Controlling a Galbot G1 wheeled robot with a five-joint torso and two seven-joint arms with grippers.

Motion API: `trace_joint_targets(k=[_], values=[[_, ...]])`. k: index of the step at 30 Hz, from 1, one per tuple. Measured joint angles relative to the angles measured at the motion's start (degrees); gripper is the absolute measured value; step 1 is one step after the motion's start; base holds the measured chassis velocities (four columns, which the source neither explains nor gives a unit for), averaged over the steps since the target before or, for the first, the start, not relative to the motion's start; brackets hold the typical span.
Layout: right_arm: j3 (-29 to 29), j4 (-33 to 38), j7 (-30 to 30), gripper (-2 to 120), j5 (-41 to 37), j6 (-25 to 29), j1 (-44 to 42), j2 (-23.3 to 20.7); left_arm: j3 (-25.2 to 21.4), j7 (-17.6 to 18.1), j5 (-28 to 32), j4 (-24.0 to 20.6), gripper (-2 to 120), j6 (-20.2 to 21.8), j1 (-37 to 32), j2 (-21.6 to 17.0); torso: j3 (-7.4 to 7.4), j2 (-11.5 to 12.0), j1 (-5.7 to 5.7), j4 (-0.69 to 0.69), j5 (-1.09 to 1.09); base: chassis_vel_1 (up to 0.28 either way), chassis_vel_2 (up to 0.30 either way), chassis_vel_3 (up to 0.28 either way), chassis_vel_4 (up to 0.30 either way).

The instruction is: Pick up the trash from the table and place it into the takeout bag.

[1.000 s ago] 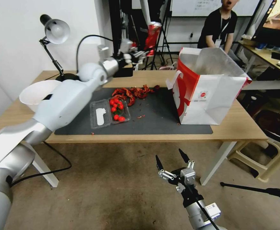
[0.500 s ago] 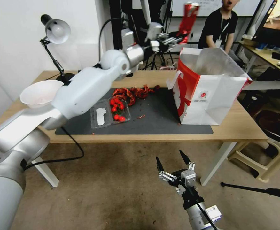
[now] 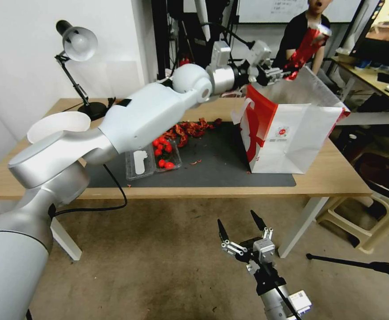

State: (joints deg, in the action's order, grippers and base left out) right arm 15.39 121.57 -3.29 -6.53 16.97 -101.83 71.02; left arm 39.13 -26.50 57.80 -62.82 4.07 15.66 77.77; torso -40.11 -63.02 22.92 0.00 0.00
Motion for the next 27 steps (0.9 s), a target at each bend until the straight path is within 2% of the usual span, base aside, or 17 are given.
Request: trace_joint_targets(k=[3, 4, 6, 7, 10, 11, 13, 15, 17, 19, 21, 22, 23, 24, 25, 26, 27], values=[[-0.1, -0.1, 0.0, 100, 0.0, 0.0, 0.1, 0.0, 0.2, -0.1, -1.4, -0.3, 50, 0.1, 0.0, -0.7, 0.00, 0.0, 0.00, 0.02, 0.01, 0.000, 0.000, 0.000, 0.000], [-0.1, -0.1, 0.0, 100, 0.0, 0.0, 0.1, 0.0, 0.2, -0.1, -1.4, -0.3, 50, 0.1, 0.0, -0.7, 0.00, 0.0, 0.00, 0.02, 0.01, 0.000, 0.000, 0.000, 0.000], [-0.3, -0.1, 0.1, 100, 0.0, 0.0, 0.4, 0.1, 0.4, 0.1, -1.6, -0.4, 59, 0.0, 0.0, -1.0, 0.00, 0.0, 0.00, 0.01, 0.01, 0.000, 0.000, 0.000, 0.000], [-0.3, -0.1, 0.1, 100, 0.0, 0.0, 0.4, 0.1, 0.4, 0.1, -1.6, -0.4, 59, 0.0, 0.0, -1.0, 0.00, 0.0, 0.00, 0.01, 0.01, 0.000, 0.000, 0.000, 0.000], [-0.5, -0.2, 0.1, 100, 0.0, -0.2, 0.6, 0.2, 0.1, 0.8, -1.7, -1.0, 75, -0.2, -0.2, -1.3, 0.00, 0.0, 0.00, 0.00, 0.01, 0.000, 0.000, 0.000, 0.000], [-0.5, -0.2, 0.1, 100, 0.0, -0.2, 0.6, 0.2, 0.1, 0.8, -1.7, -1.0, 75, -0.2, -0.2, -1.3, 0.00, 0.0, 0.00, 0.00, 0.01, 0.000, 0.000, 0.000, 0.000], [-0.6, -0.2, 0.1, 100, 0.0, -0.2, 0.6, 0.2, -0.8, 0.8, -1.6, -1.7, 85, -0.6, -0.6, -2.0, 0.00, 0.0, 0.00, 0.00, 0.01, 0.000, 0.000, 0.000, 0.000], [-0.6, -0.2, 0.1, 100, 0.0, -0.2, 0.7, 0.2, -1.0, 0.6, -1.7, -1.7, 87, -0.9, -0.8, -2.2, 0.00, 0.0, 0.00, 0.00, 0.01, 0.000, 0.000, 0.000, 0.000], [-0.5, -0.2, 0.1, 100, 0.0, -0.3, 0.8, 0.1, -2.6, 0.5, -1.6, -2.3, 97, -1.5, -1.9, -3.0, 0.00, 0.0, 0.00, 0.01, 0.01, 0.000, 0.000, 0.000, 0.000], [-0.5, -0.2, 0.1, 100, 0.0, -0.3, 0.9, 0.1, -3.3, 1.2, -1.5, -2.9, 99, -1.6, -2.5, -3.4, 0.00, 0.0, 0.00, 0.01, 0.01, 0.000, 0.000, 0.000, 0.000], [-0.5, -0.2, 0.1, 100, 0.0, -0.3, 0.9, 0.1, -4.7, 4.0, -1.5, -4.5, 100, -1.9, -4.1, -4.3, 0.00, 0.0, 0.00, 0.00, 0.01, 0.000, 0.000, 0.000, 0.000], [-0.5, -0.2, 0.1, 100, 0.0, -0.3, 0.9, 0.1, -4.7, 4.0, -1.5, -4.5, 100, -1.9, -4.1, -4.3, 0.00, 0.0, 0.00, 0.00, 0.01, 0.000, 0.000, 0.000, 0.000], [-0.5, -0.2, 0.1, 100, 0.0, -0.3, 0.9, 0.2, -5.5, 8.2, -1.8, -6.3, 100, -2.2, -5.4, -5.1, 0.00, 0.0, 0.00, 0.00, 0.01, 0.000, 0.000, 0.000, 0.000], [-0.5, -0.2, 0.1, 100, 0.1, -0.3, 0.9, 0.3, -6.8, 16.8, -2.0, -10.5, 100, -1.7, -8.4, -6.6, 0.01, 0.0, 0.00, 0.00, 0.01, 0.000, 0.000, 0.000, 0.000], [-0.5, -0.2, 0.1, 100, 0.1, -0.3, 0.9, 0.3, -6.8, 16.8, -2.0, -10.5, 100, -1.7, -8.4, -6.6, 0.01, 0.0, 0.00, 0.00, 0.01, 0.000, 0.000, 0.000, 0.000], [-0.5, -0.4, 0.0, 100, 0.2, -0.3, 0.9, 0.3, -8.3, 23.7, -3.0, -14.3, 100, -1.2, -11.7, -8.1, 0.00, 0.0, 0.00, 0.01, 0.02, 0.000, 0.000, 0.000, 0.000], [-0.5, -0.4, 0.0, 100, 0.2, -0.3, 1.0, 0.3, -9.3, 27.9, -4.0, -16.8, 100, -0.9, -14.0, -9.1, 0.00, 0.0, 0.00, 0.01, 0.01, 0.000, 0.000, 0.000, 0.000]])
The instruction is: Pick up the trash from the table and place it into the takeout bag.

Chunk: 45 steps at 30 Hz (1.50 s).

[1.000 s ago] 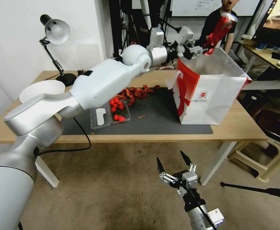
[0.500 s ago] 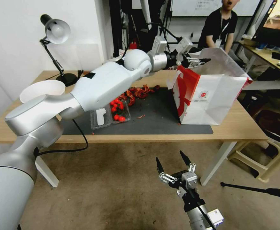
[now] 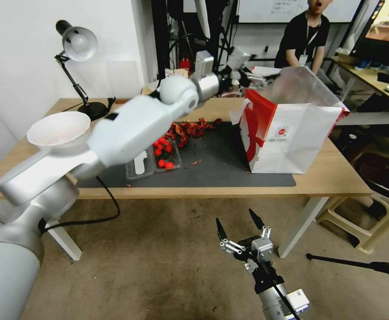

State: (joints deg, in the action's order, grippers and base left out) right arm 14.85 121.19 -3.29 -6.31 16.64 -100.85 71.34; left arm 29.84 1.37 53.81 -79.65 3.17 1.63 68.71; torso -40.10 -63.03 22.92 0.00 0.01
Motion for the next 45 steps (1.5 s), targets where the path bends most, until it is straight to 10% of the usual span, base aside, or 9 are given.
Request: trace_joint_targets(k=[5, 18, 45], values=[[-0.2, 0.0, -0.1, 100, 0.0, -0.1, 0.2, 0.0, -4.3, 20.0, -7.8, -8.8, 100, 0.2, -10.5, -3.6, 0.00, 0.0, 0.00, -0.01, 0.00, 0.000, 0.000, 0.000, 0.000], [0.0, 0.6, 0.0, 100, -0.3, -0.5, 0.4, -0.7, -22.8, 35.5, -23.6, -20.9, 100, 5.3, -35.5, -12.7, 0.01, 0.0, -0.01, 0.00, 0.01, 0.000, 0.000, 0.000, 0.000], [0.6, 1.3, -1.5, 100, -1.5, -1.1, 0.9, -1.3, -46.9, 30.9, -36.3, -37.3, 100, -4.7, -80.2, -9.8, 0.00, 0.0, -0.01, 0.00, -0.01, 0.000, 0.000, 0.000, 0.000]])
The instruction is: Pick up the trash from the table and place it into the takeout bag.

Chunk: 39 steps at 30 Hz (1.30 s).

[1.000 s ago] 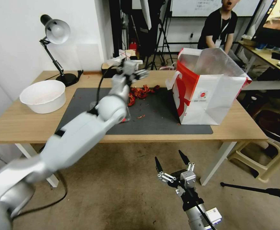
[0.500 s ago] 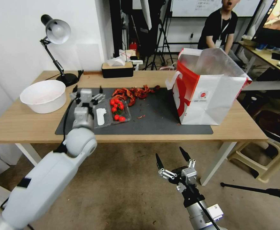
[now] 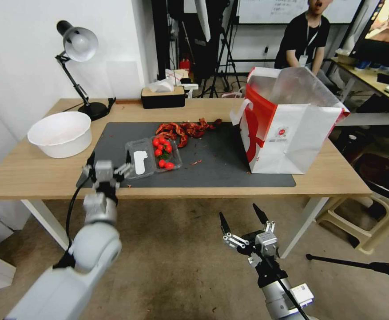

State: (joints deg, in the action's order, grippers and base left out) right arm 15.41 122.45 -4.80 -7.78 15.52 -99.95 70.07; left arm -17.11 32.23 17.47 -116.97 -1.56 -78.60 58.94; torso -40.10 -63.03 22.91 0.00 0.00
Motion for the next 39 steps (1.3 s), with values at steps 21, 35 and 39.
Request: trace_joint_targets(k=[21, 35, 39], values=[[1.7, 1.8, -3.1, 100, -2.8, -0.2, 0.8, -0.4, -8.7, -9.1, -0.9, -3.8, 100, -15.6, -22.4, 3.8, 0.00, 0.0, 0.01, -0.01, 0.00, 0.000, 0.000, 0.000, 0.000], [3.1, 1.7, -6.2, 100, -3.1, -0.1, -0.1, 0.5, -8.0, -10.3, -3.8, -2.8, 100, -20.2, -23.5, 7.5, 0.00, 0.0, 0.01, -0.01, 0.00, 0.000, 0.000, 0.000, 0.000], [3.1, 1.7, -6.4, 100, -3.2, -0.1, 0.0, 0.4, -7.6, -10.4, -3.8, -2.6, 100, -20.2, -23.5, 7.5, 0.00, 0.0, 0.01, 0.00, 0.00, 0.000, 0.000, 0.000, 0.000]])
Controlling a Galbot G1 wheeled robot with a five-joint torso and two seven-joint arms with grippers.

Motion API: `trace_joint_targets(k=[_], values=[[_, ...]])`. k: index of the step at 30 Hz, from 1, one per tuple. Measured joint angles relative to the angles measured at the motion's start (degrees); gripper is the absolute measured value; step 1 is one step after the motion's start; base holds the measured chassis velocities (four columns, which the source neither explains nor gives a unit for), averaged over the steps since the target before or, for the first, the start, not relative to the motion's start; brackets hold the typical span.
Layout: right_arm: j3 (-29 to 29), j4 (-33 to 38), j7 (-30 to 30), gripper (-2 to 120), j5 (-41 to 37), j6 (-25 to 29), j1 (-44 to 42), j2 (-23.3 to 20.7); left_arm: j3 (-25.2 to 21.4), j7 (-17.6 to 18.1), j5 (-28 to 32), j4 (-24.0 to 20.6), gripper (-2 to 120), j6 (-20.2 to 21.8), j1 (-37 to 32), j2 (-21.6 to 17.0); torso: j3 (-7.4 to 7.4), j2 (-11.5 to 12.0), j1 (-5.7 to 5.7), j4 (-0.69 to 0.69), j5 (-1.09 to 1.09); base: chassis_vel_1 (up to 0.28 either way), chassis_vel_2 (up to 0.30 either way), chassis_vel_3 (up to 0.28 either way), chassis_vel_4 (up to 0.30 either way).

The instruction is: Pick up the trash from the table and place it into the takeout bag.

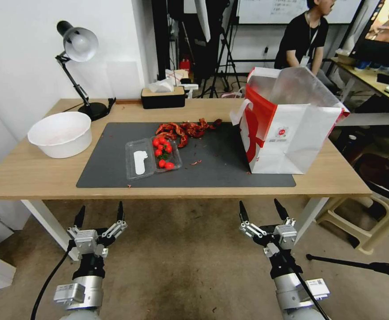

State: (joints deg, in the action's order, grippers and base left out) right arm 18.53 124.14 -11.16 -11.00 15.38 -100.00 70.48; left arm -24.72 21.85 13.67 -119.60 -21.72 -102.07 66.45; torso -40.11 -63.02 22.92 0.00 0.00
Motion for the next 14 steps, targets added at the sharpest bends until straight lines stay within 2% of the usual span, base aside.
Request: trace_joint_targets(k=[14], values=[[0.0, 0.0, 0.0, 100, 0.0, 0.0, 0.0, 0.0, 0.1, 0.0, 0.0, 0.1, 100, 0.2, 0.1, -0.1, 0.00, 0.0, 0.00, 0.00, 0.00, 0.000, 0.000, 0.000, 0.000]])
